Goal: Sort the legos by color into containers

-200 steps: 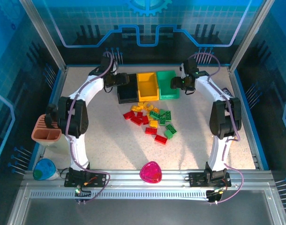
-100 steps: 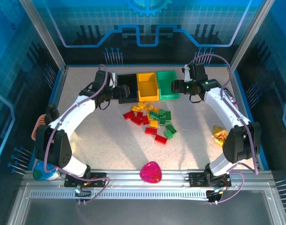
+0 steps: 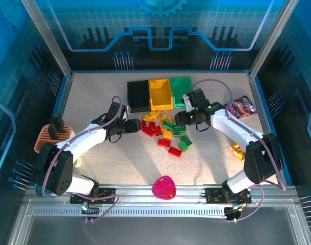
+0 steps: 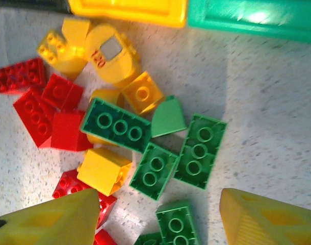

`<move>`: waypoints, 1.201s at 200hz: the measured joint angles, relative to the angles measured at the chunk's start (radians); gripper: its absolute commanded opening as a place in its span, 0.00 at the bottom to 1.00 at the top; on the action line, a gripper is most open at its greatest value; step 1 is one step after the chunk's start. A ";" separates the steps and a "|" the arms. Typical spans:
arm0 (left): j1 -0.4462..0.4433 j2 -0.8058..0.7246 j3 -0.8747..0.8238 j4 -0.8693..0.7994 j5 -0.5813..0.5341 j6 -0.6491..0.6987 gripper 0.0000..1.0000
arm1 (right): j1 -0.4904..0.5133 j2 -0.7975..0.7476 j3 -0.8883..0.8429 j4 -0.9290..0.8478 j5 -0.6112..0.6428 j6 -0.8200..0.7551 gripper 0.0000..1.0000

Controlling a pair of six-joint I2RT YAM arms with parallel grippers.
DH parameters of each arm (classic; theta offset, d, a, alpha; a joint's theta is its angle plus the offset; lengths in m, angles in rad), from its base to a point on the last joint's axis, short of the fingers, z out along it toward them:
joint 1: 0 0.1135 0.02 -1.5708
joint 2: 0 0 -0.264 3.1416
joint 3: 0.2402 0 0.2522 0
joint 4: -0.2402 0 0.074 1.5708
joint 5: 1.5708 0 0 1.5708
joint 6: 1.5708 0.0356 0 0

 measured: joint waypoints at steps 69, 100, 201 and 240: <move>0.000 -0.022 -0.111 0.104 0.043 -0.048 0.70 | 0.147 0.182 0.075 0.014 0.042 -0.033 0.72; 0.000 -0.082 -0.169 0.128 0.050 -0.071 0.70 | 0.172 0.251 0.145 0.002 0.092 -0.032 0.73; 0.000 -0.210 -0.219 0.125 0.026 -0.073 0.71 | 0.225 0.435 0.331 -0.086 0.233 -0.003 0.70; 0.000 -0.231 -0.243 0.123 0.016 -0.073 0.71 | 0.240 0.474 0.370 -0.111 0.285 0.014 0.57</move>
